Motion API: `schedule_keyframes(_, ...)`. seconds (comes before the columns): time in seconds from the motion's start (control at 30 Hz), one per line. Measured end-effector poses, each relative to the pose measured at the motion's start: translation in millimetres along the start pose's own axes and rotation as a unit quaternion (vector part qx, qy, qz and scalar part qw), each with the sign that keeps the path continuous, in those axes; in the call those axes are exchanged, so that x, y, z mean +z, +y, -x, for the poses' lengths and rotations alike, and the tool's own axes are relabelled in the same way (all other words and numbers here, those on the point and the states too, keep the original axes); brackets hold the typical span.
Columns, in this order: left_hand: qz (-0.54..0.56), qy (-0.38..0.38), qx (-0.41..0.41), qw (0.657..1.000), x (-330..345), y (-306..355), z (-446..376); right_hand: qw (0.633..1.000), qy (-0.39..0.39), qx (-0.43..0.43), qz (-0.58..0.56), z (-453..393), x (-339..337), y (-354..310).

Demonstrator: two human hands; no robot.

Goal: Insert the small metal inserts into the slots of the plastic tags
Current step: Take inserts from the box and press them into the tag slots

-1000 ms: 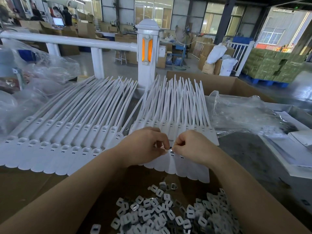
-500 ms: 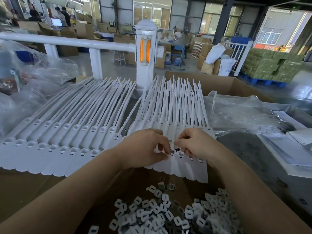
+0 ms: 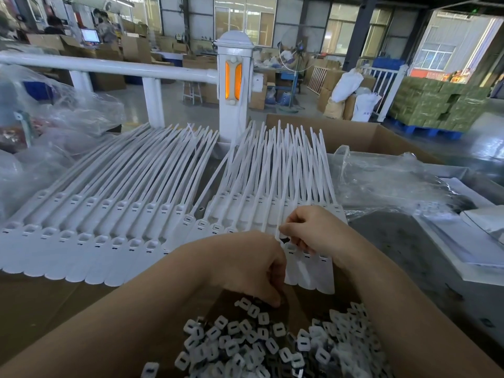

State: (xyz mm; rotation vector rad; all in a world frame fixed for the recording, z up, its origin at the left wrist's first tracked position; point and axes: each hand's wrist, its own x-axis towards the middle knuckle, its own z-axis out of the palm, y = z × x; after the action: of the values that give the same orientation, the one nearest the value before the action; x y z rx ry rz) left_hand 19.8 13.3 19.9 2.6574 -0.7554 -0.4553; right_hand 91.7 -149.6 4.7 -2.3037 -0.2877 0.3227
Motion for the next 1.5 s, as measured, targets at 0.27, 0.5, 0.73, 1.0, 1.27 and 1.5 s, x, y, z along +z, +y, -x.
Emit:
schedule_keyframes(0.27,0.242,0.109,-0.052,0.963,-7,-19,0,0.996,-0.013,-0.011,-0.086,4,-7,-1)
schedule_keyframes(0.5,0.460,0.191,-0.105,0.861,-5,-35,-4,0.980,-0.089,-0.040,-0.175,12,-14,-10)
schedule_keyframes(0.73,0.462,0.193,-0.098,0.860,-4,-35,-6,0.985,-0.094,-0.070,-0.130,16,-14,-15)
schedule_keyframes(1.0,0.079,0.220,-0.077,0.969,4,-40,-7,0.999,-0.049,0.015,-0.003,13,-12,-12)
schedule_keyframes(1.27,-0.021,0.212,-0.095,0.972,11,-47,-11,0.992,-0.036,0.050,0.108,12,-11,-13)
schedule_keyframes(1.5,-0.021,0.202,-0.093,0.975,11,-48,-12,0.987,-0.041,0.044,0.148,14,-10,-13)
